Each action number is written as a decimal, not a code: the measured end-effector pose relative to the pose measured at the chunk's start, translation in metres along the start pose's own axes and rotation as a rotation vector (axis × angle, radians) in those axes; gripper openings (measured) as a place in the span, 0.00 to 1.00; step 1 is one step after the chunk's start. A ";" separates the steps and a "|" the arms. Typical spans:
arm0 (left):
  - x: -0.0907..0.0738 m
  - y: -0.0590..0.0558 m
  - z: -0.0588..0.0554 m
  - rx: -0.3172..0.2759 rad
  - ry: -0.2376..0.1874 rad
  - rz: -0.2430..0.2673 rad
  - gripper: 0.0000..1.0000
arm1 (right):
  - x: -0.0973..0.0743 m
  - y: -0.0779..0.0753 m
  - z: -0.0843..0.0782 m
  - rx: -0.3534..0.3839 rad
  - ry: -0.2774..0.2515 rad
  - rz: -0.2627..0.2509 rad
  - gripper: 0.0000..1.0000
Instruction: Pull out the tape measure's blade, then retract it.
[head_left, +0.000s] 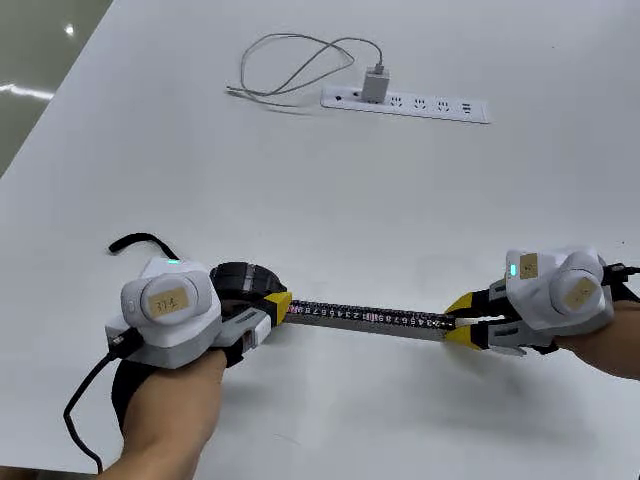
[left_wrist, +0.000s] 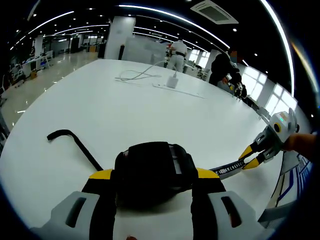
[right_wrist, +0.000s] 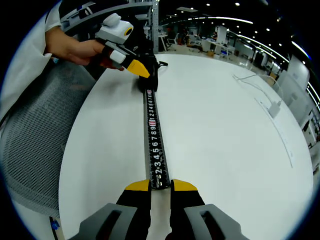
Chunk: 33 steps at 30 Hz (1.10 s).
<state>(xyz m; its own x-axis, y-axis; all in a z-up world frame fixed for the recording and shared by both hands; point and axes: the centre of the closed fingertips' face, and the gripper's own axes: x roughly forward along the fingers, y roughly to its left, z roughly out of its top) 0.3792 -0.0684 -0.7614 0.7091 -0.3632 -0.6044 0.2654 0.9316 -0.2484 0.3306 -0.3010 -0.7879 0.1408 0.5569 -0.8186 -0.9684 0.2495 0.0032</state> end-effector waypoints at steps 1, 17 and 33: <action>0.000 0.000 0.000 -0.001 0.001 -0.001 0.56 | 0.002 -0.001 0.001 0.000 -0.003 0.002 0.10; 0.000 0.000 0.001 -0.011 0.000 -0.008 0.56 | 0.017 -0.002 0.020 -0.013 -0.026 0.015 0.10; 0.000 0.001 0.001 -0.028 0.001 -0.015 0.56 | 0.031 -0.001 0.042 -0.024 -0.058 0.038 0.10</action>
<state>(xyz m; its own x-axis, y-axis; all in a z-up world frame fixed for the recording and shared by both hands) 0.3806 -0.0679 -0.7609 0.7045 -0.3772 -0.6011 0.2577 0.9252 -0.2785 0.3444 -0.2501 -0.7893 0.1152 0.6106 -0.7835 -0.9777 0.2091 0.0192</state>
